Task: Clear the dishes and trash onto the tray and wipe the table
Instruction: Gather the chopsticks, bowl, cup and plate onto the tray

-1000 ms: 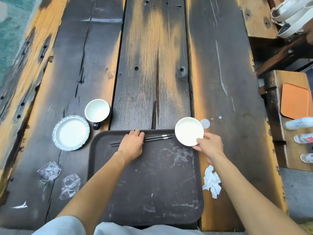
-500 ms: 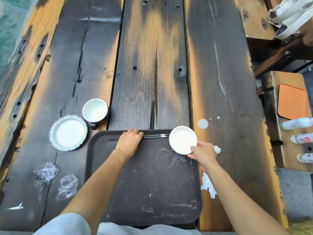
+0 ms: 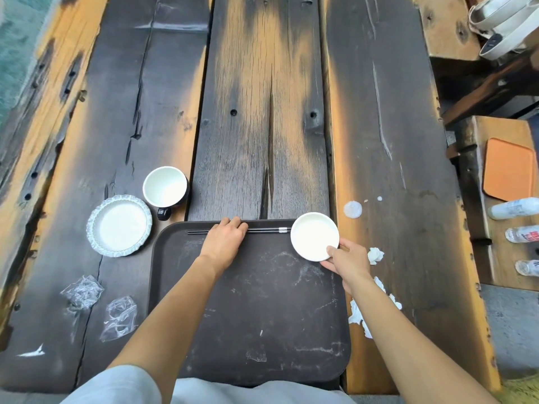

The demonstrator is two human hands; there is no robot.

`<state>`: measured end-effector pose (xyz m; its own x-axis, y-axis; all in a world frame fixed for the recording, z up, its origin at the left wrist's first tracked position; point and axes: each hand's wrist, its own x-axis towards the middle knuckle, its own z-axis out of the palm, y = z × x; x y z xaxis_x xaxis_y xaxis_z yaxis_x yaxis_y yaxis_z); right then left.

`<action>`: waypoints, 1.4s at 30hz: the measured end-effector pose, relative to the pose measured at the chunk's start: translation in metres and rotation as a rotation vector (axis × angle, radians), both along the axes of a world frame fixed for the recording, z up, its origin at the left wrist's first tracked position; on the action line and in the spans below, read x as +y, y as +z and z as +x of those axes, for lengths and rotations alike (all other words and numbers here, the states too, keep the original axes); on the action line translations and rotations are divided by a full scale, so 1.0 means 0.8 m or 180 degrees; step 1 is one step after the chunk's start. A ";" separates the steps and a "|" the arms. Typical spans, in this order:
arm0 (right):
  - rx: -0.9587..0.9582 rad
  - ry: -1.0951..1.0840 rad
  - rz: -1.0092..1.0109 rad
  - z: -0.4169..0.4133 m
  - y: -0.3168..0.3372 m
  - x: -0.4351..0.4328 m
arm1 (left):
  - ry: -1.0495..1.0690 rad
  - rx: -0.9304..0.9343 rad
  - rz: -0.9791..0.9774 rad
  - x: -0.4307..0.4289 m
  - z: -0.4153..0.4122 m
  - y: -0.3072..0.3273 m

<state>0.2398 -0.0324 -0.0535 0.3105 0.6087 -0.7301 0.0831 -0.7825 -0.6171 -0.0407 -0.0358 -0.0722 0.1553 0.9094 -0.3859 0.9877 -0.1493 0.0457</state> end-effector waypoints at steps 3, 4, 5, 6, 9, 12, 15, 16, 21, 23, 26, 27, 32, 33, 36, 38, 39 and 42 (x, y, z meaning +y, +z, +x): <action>0.0052 -0.0049 -0.0038 0.001 0.000 0.000 | 0.0006 -0.0037 0.0046 -0.001 0.000 -0.002; 0.0056 -0.0045 -0.0052 0.001 -0.001 0.000 | 0.0005 -0.0038 0.0056 -0.002 0.000 -0.002; 0.0056 -0.0037 -0.0060 0.001 -0.001 -0.001 | 0.0010 -0.0040 0.0063 -0.002 0.000 -0.003; 0.0049 -0.0033 -0.0067 0.001 -0.001 -0.001 | 0.0015 -0.0044 0.0074 -0.002 0.000 -0.004; 0.0045 -0.0025 -0.0094 0.001 -0.002 -0.001 | 0.0001 -0.0056 0.0095 -0.001 0.003 -0.003; 0.0059 -0.0038 -0.0104 0.001 -0.001 0.000 | -0.0036 -0.0049 0.0114 -0.002 0.004 -0.004; 0.0083 -0.0040 -0.0125 0.002 0.000 0.001 | -0.0015 -0.0079 0.0129 0.000 0.006 -0.004; 0.0081 -0.0026 -0.0138 0.002 0.001 0.001 | -0.0008 -0.0087 0.0130 0.000 0.006 -0.005; 0.0118 0.0017 -0.0143 0.003 0.003 0.001 | 0.0023 -0.0142 0.0223 -0.005 0.006 -0.006; 0.0222 0.0007 -0.0130 0.004 0.004 0.000 | 0.0031 -0.0166 0.0294 -0.008 0.004 -0.005; 0.0332 -0.0008 -0.0110 0.006 0.009 0.000 | 0.0047 -0.0247 0.0417 -0.013 0.002 -0.005; 0.0301 0.0018 -0.0090 0.007 0.009 -0.001 | 0.0052 -0.0267 0.0438 -0.014 0.002 -0.004; 0.0033 -0.0035 0.0129 0.012 0.009 -0.001 | 0.0207 -0.0337 0.0532 -0.022 -0.004 0.003; -0.0046 -0.0064 0.0169 0.015 0.008 0.000 | 0.0264 -0.0363 0.0548 -0.025 -0.006 0.006; -0.0464 0.0060 0.0307 0.023 0.016 0.000 | 0.0509 -0.0463 0.0571 -0.033 -0.013 0.015; -0.0754 0.0164 0.0394 0.026 0.027 0.000 | 0.0678 -0.0546 0.0563 -0.040 -0.020 0.020; -0.0882 0.0213 0.0432 0.026 0.034 0.000 | 0.0741 -0.0579 0.0547 -0.044 -0.025 0.023; -0.1168 0.0406 0.0563 0.022 0.053 0.002 | 0.0927 -0.0730 0.0516 -0.060 -0.041 0.031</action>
